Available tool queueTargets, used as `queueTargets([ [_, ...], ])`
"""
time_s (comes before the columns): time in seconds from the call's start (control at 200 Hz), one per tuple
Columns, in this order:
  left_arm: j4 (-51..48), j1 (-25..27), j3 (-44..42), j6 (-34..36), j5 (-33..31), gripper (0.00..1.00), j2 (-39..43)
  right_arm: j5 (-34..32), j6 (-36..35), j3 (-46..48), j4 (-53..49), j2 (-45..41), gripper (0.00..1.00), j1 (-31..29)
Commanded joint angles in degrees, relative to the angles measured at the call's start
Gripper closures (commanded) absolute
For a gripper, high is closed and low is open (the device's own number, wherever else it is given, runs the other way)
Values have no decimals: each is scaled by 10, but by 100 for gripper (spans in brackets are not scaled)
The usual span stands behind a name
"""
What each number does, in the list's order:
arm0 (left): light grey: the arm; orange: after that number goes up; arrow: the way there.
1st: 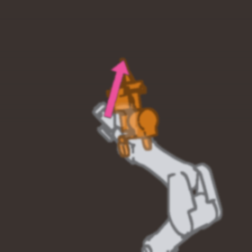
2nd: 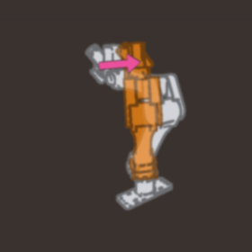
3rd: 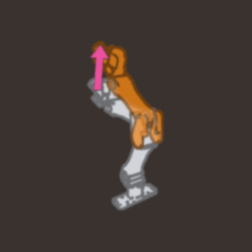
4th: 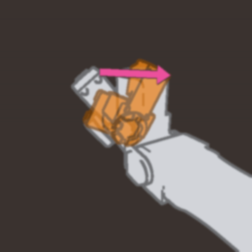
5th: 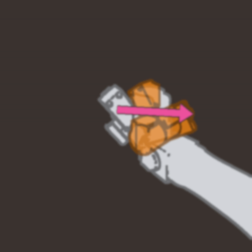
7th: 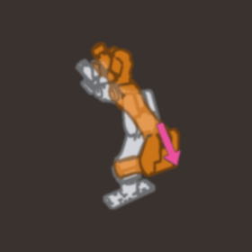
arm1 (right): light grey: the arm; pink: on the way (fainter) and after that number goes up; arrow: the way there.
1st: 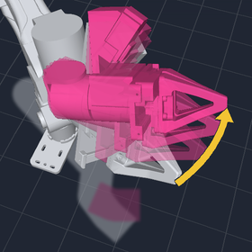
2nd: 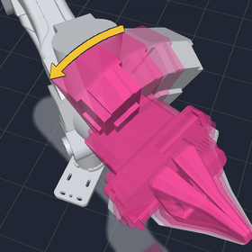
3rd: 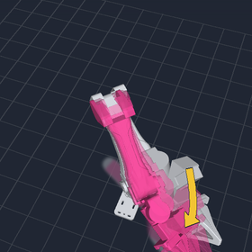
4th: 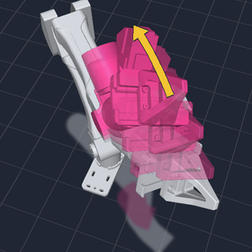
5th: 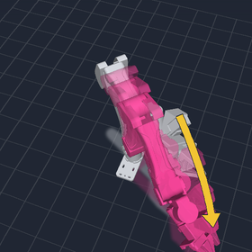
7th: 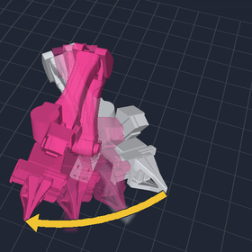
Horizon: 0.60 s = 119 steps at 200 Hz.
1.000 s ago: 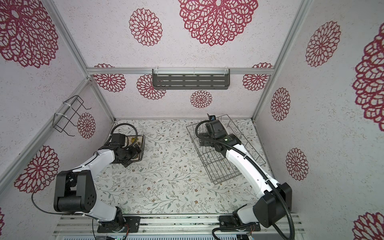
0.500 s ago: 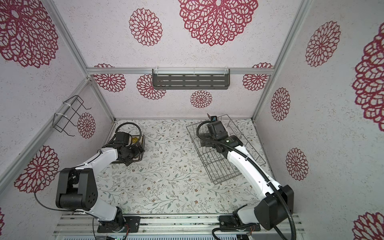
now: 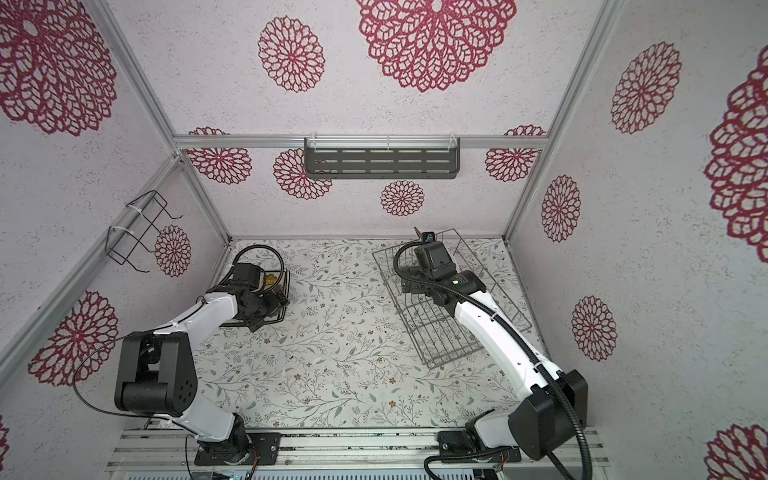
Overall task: Unload the plates from the dish rack
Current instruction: 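Move the right gripper over the dish rack toward the dark plate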
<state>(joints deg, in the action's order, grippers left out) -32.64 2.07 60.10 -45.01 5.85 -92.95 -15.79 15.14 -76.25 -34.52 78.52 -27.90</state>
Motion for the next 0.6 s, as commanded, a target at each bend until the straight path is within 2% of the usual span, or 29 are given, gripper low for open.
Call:
queueTargets([
  [0.0,-1,5,16,6,7,3,-11,-6,10,6,0,-29,1,4],
  [0.43,-26,33,25,5,-22,3,30,-2,4,12,3,-33,1,8],
  [0.591,0,70,9,55,-63,3,91,-8,-35,-4,-13,-29,3,14],
])
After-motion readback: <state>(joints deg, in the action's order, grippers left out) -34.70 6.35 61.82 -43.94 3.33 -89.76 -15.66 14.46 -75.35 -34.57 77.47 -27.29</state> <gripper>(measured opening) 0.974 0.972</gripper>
